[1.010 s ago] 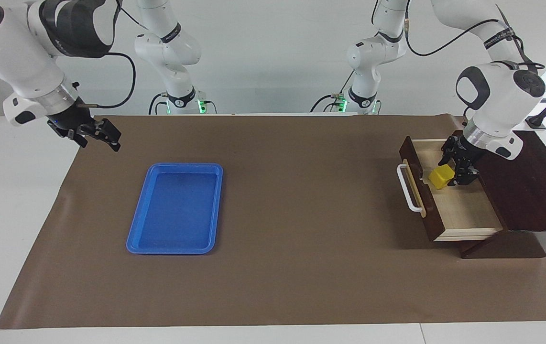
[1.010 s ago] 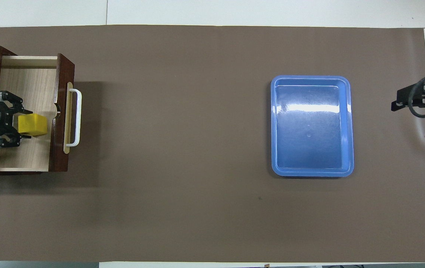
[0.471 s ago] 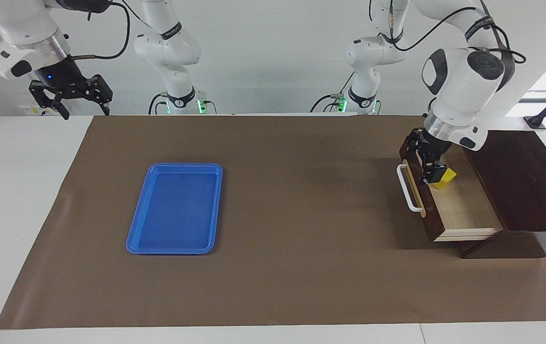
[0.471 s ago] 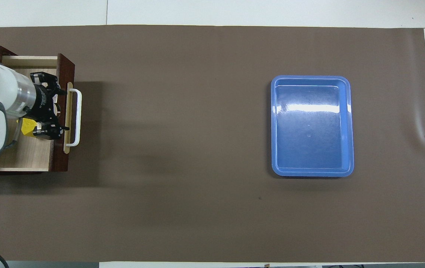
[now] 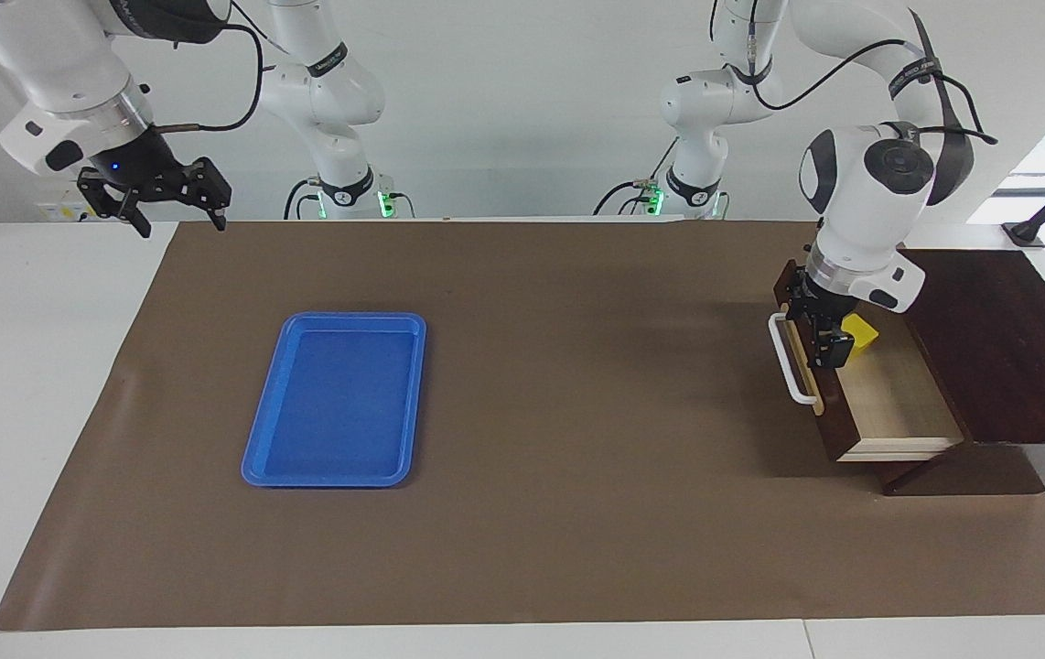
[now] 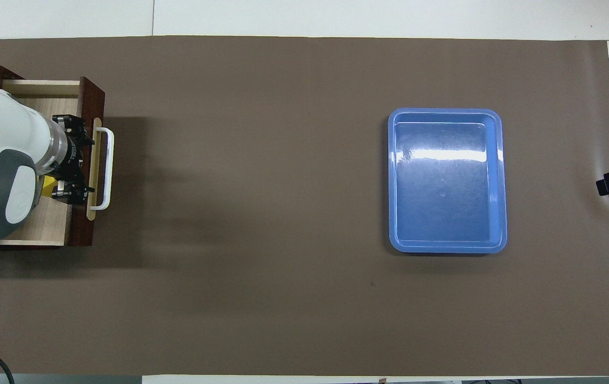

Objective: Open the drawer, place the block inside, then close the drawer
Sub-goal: 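Push the drawer shut with the left gripper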

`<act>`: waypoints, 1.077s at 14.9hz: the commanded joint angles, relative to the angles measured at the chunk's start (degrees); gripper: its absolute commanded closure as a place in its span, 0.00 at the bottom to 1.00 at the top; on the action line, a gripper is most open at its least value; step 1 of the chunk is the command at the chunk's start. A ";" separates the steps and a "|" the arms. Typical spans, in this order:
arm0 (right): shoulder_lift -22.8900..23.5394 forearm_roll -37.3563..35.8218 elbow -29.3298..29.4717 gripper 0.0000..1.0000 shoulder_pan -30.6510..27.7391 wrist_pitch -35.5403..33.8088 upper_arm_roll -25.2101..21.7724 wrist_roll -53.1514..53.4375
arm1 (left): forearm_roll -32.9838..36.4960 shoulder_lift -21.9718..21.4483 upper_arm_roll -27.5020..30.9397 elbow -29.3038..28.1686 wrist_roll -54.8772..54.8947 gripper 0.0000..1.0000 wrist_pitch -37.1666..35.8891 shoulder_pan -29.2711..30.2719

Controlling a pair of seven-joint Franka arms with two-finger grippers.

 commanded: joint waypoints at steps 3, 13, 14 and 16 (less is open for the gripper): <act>0.27 -0.28 0.11 0.00 0.29 -1.50 0.20 4.99 | 8.31 -0.07 0.46 -0.54 6.14 0.00 4.24 9.90; -0.26 -0.37 0.11 0.00 0.29 -1.59 0.38 4.90 | 2.55 -3.92 -2.00 9.12 32.31 0.00 -13.97 0.62; -0.26 -0.37 0.11 0.00 0.20 -1.59 0.38 4.90 | -1.67 -5.33 -1.91 9.21 39.22 0.00 -15.76 0.61; -0.26 -0.20 0.11 0.00 0.03 -1.68 0.47 4.73 | -5.39 -7.63 -2.00 9.12 51.01 0.00 -20.50 0.35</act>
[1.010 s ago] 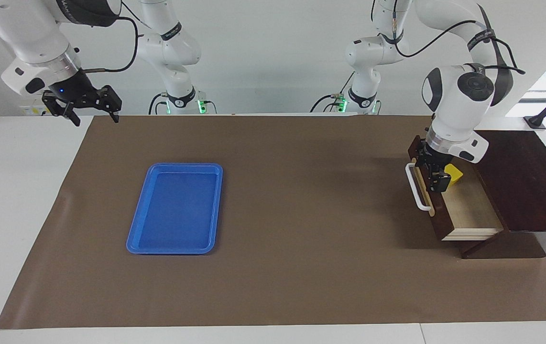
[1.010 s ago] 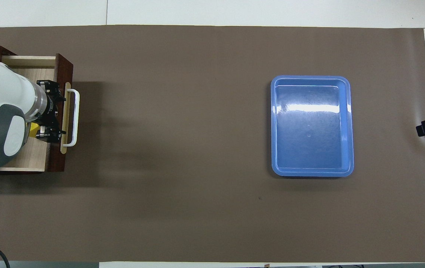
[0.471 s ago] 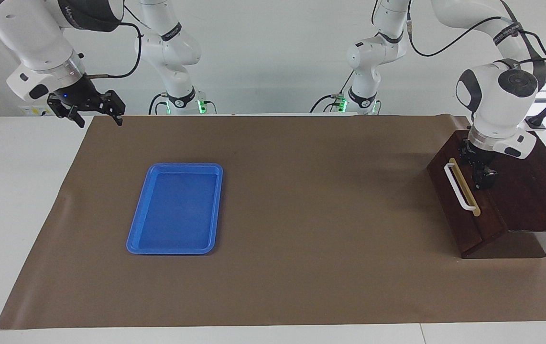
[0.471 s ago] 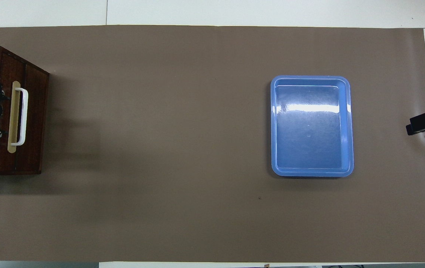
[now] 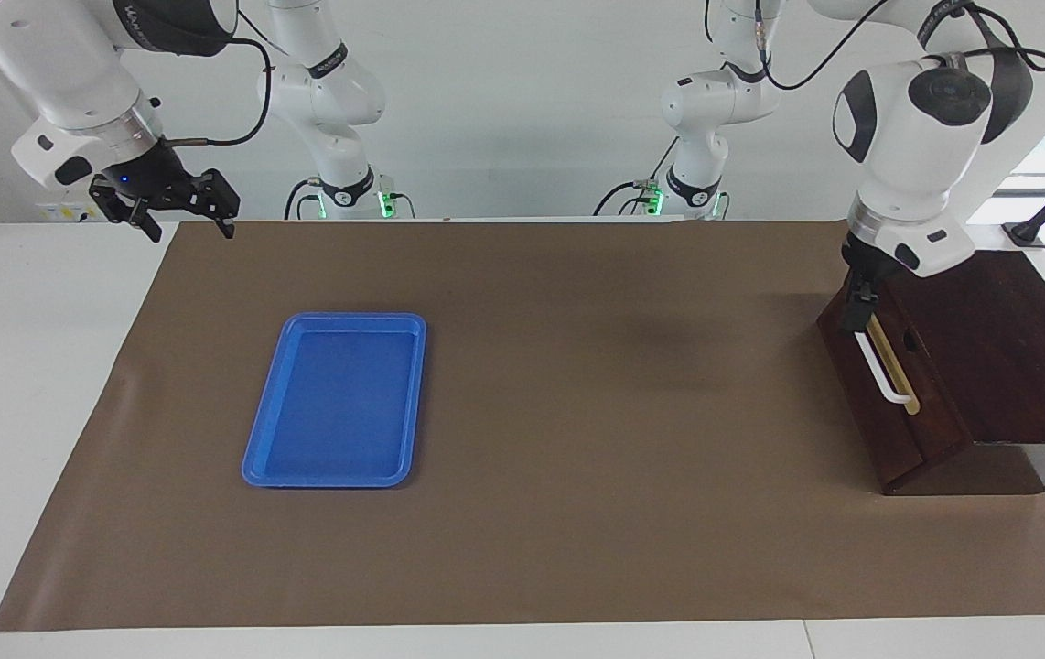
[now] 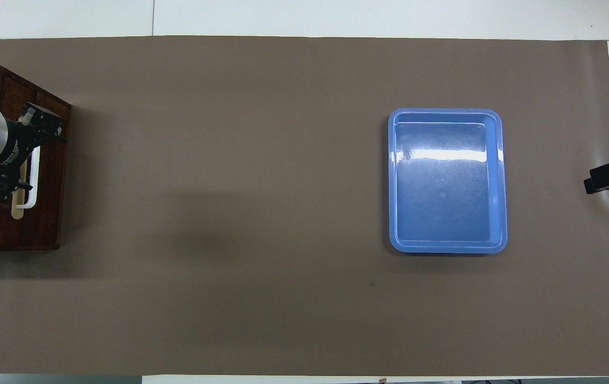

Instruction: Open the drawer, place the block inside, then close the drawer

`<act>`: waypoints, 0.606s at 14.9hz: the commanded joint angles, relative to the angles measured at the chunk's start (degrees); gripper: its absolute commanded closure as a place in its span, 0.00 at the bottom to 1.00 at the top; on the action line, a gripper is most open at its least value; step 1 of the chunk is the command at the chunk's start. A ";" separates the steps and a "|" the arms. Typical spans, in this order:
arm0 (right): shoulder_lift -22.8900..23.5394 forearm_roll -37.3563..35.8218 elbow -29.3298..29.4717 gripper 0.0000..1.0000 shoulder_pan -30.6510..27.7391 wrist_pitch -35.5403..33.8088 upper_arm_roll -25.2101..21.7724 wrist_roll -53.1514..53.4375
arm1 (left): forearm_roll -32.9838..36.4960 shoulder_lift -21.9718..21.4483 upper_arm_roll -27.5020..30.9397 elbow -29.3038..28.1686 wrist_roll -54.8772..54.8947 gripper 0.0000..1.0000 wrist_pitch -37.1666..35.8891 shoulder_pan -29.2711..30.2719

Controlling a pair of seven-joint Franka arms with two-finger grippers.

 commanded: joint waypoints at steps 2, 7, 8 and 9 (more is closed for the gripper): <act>-0.48 -0.19 -0.10 0.00 -0.48 -0.17 0.33 1.17 | -3.67 -2.63 2.06 0.12 24.95 0.00 -7.21 -3.91; -0.48 -0.19 -0.10 0.00 -0.48 -0.17 0.42 1.26 | -3.76 1.14 7.34 6.79 41.93 0.00 -13.80 -7.36; -0.48 -0.19 -0.10 0.00 -0.39 -0.17 0.42 1.26 | -3.67 1.84 7.52 7.59 43.18 0.00 -14.68 -7.36; -0.48 -0.11 -0.10 0.00 -0.48 -0.17 0.42 1.26 | -3.67 3.07 7.43 8.46 43.54 0.00 -15.12 -7.45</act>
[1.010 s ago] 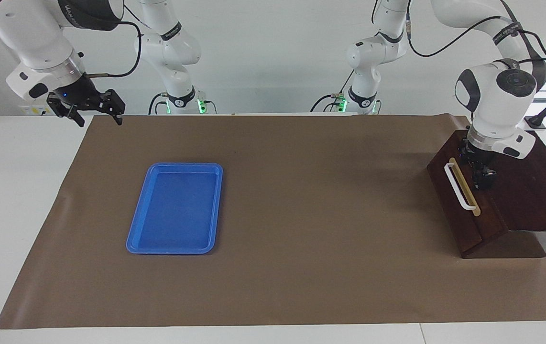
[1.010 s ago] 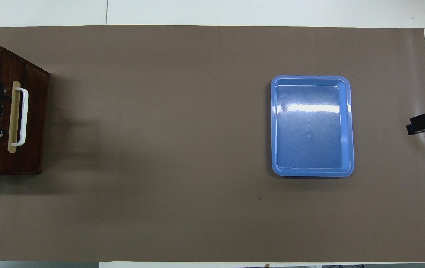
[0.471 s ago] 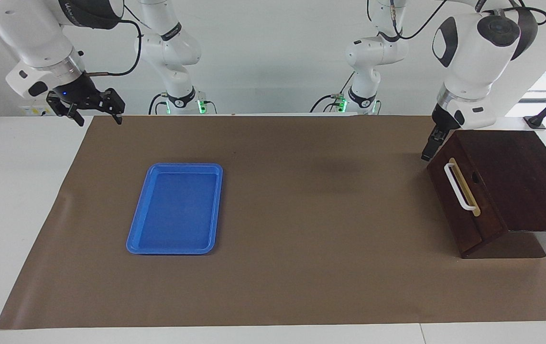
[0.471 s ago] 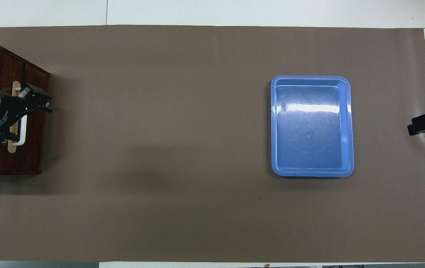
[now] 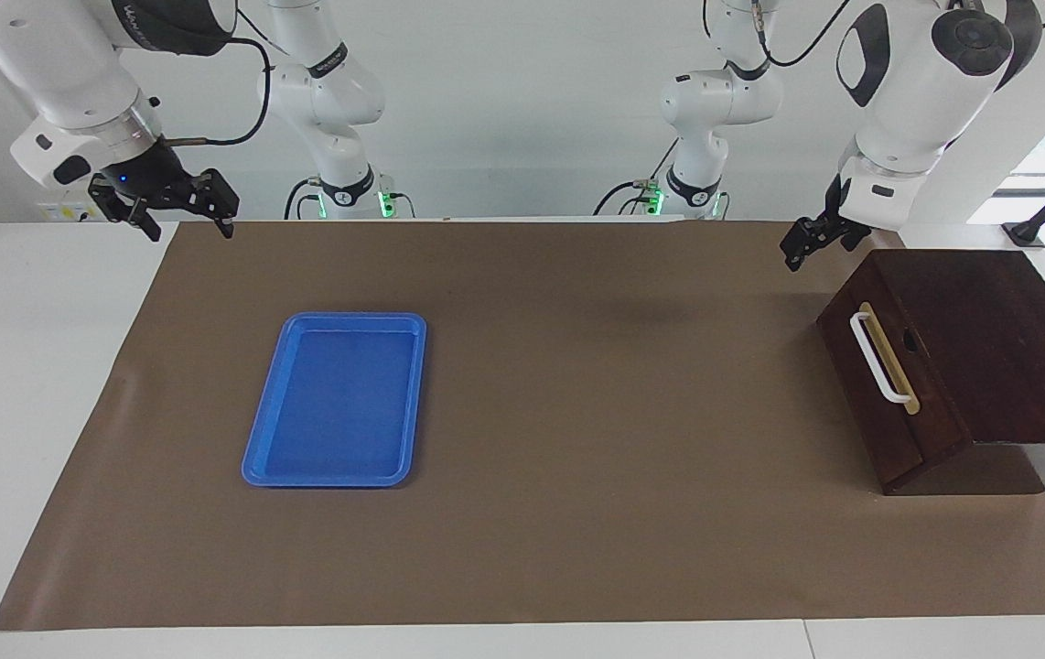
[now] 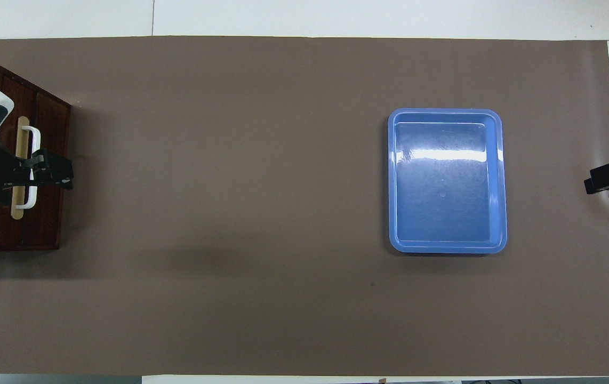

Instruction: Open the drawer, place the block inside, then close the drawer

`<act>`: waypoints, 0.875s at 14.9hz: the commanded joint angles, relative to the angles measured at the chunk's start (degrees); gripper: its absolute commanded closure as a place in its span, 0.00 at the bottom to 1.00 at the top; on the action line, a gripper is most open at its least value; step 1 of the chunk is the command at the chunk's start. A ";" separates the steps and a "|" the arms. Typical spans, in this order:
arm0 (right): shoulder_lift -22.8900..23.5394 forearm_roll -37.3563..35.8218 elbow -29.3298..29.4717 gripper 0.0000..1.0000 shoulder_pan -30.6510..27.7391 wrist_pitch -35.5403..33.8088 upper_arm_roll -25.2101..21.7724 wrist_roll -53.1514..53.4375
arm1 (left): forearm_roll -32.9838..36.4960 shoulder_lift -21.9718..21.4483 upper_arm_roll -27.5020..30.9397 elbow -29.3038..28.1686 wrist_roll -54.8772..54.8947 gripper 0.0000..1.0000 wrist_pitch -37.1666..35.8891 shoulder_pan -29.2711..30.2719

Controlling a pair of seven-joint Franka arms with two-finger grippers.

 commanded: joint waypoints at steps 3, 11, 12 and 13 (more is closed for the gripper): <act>-0.48 -0.11 -0.10 0.00 -0.55 -0.26 0.44 1.07 | -0.55 3.96 0.70 4.97 3.78 0.00 -3.77 -1.55; -0.48 0.25 -0.19 0.00 -0.46 -0.08 0.44 1.07 | -0.72 2.47 0.96 5.06 5.98 0.00 -4.57 -1.38; -0.48 0.25 -0.19 0.00 -0.46 0.01 0.44 0.99 | -0.72 2.46 1.14 5.06 6.33 0.00 -4.30 -1.46; -0.48 0.25 -0.10 0.00 -0.46 0.01 0.44 0.99 | -0.72 2.55 1.14 5.32 6.42 0.00 -4.30 -1.46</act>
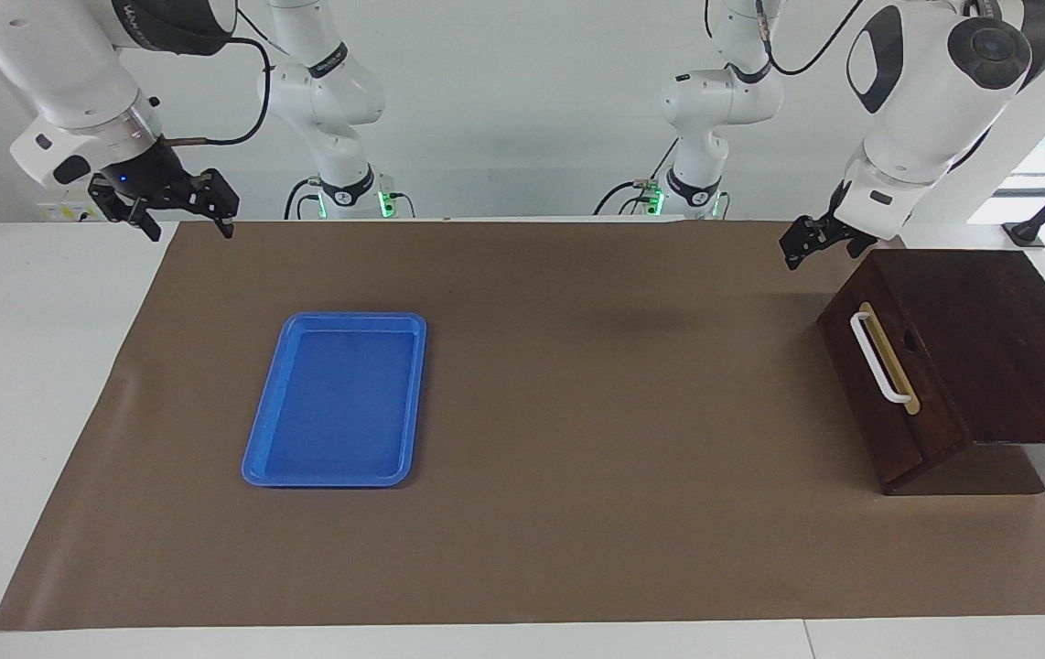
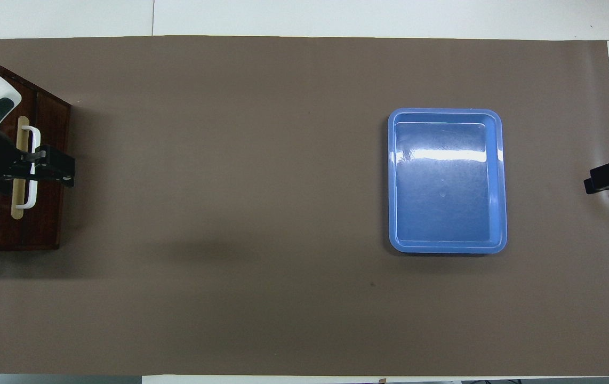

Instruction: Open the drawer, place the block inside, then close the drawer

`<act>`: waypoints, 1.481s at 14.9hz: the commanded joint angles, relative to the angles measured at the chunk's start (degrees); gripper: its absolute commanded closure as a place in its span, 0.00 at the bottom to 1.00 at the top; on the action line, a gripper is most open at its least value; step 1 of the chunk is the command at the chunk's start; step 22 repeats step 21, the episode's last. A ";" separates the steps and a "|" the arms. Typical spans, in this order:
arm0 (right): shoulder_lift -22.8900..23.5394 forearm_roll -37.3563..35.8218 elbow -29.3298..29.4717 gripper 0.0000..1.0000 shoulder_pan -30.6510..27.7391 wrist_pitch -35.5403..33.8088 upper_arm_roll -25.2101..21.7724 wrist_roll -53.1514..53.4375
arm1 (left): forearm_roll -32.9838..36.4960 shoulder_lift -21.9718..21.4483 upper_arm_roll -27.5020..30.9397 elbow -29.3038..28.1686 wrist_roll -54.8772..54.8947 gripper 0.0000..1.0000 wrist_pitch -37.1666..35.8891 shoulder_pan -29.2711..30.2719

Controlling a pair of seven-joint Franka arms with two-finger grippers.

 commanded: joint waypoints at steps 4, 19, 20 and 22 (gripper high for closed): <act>-0.48 0.24 -0.10 0.00 -0.46 0.18 0.44 1.06 | -0.62 -0.29 1.07 1.93 2.50 0.00 -2.31 -0.87; -0.39 0.15 -0.19 0.00 0.06 2.47 0.44 2.47 | -1.93 -2.31 1.86 -1.85 4.88 0.00 -0.12 -0.69; -0.39 0.15 -0.19 0.00 0.06 2.47 0.44 2.38 | -2.02 -2.31 1.95 -2.02 4.97 0.00 -0.12 -0.60; -0.39 0.15 -0.19 0.00 0.06 2.47 0.44 2.47 | -2.37 -2.31 1.95 -2.02 4.97 0.00 -0.12 -0.60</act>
